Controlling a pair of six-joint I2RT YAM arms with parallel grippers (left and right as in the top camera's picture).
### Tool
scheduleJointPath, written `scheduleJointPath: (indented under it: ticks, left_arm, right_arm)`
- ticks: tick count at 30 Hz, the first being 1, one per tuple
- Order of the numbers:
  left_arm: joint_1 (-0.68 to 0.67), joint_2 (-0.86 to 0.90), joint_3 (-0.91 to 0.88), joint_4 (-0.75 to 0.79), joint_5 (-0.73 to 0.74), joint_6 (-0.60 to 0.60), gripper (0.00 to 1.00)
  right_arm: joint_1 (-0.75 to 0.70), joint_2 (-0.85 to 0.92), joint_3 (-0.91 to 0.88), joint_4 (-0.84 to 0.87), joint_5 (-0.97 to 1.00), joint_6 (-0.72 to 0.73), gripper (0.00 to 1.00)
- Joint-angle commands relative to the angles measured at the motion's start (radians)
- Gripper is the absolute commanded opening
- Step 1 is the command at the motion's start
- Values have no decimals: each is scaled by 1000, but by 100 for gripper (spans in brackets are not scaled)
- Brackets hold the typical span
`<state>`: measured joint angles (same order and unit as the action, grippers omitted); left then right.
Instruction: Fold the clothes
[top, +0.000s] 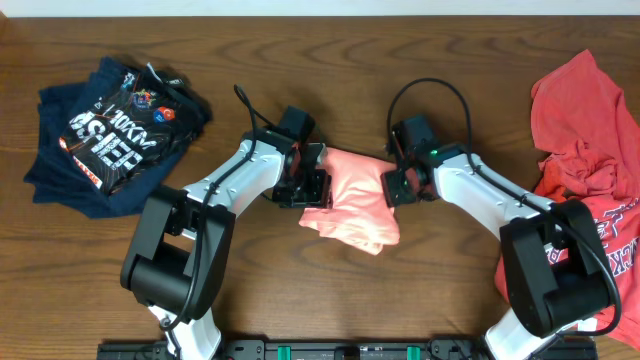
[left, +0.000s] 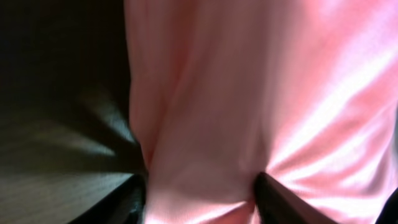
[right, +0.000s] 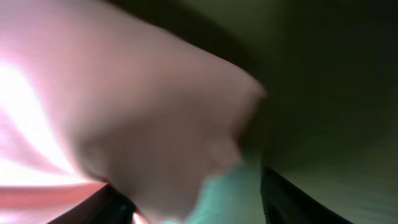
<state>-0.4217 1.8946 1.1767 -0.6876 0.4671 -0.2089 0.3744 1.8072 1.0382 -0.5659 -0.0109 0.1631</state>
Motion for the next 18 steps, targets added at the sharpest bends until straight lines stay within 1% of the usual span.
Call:
scheduleJointPath:
  ticks: [1,4,6,8,11,12,18]
  left_arm:
    - [8,-28,4,-28,-12,-18,53]
    - [31,-93,4,-12,-12,-44,54]
    - [47,-148,4,18,-12,-48,60]
    - [61,-196,4,61,-12,-48,93]
    - [68,-217,4,130,-11,-48,100]
    - [68,-216,4,151,-11,-48,98]
    - [67,-123,3,241,2,-47,98]
  right_arm:
    - [-43,8,32,-3,178,-43,65]
    - [-60,-12,96,-64,184,-76,68]
    - [-65,-43,148,-122,197,-74,69]
    - [-67,-86,196,-175,198,-74,69]
    - [-66,-145,235,-216,193,-74,73]
    - [-66,-166,241,-226,191,-74,74]
    - [-66,-296,246,-305,186,-72,77]
